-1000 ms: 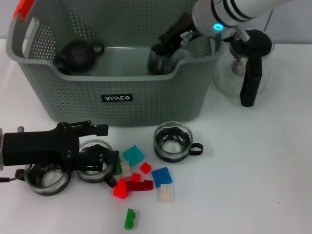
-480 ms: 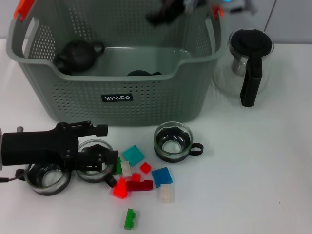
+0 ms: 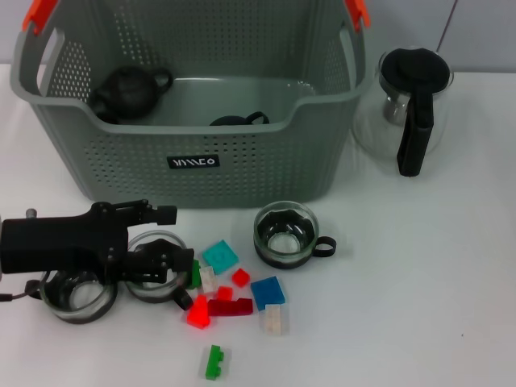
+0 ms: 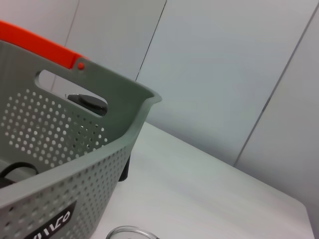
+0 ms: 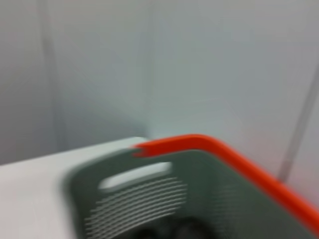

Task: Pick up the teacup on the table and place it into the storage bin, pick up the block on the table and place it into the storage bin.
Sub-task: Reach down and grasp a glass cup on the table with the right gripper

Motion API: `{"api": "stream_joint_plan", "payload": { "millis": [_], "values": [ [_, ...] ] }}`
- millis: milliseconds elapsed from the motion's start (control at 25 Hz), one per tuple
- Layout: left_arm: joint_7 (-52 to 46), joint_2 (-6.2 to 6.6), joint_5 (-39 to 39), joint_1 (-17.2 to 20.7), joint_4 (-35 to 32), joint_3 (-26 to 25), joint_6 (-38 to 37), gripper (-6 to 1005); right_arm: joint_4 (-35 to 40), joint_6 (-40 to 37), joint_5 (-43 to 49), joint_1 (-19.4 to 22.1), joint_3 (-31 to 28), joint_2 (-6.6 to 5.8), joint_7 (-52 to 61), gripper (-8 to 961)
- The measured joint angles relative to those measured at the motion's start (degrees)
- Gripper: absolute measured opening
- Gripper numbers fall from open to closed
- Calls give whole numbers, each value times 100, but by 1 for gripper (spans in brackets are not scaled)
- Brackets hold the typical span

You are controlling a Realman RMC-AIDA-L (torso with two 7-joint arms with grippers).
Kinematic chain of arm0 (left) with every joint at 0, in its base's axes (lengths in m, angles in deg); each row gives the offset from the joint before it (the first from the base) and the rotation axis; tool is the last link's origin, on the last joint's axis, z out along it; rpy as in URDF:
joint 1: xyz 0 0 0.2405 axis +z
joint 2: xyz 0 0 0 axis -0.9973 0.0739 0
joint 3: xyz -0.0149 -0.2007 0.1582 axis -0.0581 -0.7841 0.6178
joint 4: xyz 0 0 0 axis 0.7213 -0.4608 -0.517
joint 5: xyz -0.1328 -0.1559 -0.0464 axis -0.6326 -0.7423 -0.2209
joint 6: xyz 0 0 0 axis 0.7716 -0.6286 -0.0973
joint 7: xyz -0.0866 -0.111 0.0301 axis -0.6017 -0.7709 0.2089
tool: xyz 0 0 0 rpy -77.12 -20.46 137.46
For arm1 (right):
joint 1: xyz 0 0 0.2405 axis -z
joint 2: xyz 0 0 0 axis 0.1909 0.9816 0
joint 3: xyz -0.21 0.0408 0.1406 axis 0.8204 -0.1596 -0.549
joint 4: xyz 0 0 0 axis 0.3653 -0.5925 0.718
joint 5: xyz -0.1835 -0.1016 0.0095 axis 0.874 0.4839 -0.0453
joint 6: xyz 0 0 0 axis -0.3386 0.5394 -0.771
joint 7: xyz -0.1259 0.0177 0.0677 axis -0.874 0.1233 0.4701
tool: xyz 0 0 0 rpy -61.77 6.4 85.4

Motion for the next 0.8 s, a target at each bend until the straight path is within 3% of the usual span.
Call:
{"api": "stream_joint_plan", "payload": {
  "millis": [160, 280, 480, 800],
  "values": [
    [-2, -9, 5, 25, 0, 4, -12, 919, 286, -1133, -337, 174, -105, -59, 30, 666],
    [-3, -30, 75, 66, -6, 6, -50, 919, 229, -1928, -96, 196, -59, -72, -3, 665],
    [-3, -45, 221, 98, -9, 16, -95, 919, 154, -2403, 289, 216, 172, -38, -119, 664],
    [26, -46, 298, 193, -48, -3, -226, 919, -127, -2487, 454, 207, 753, 25, -276, 662]
  ]
}}
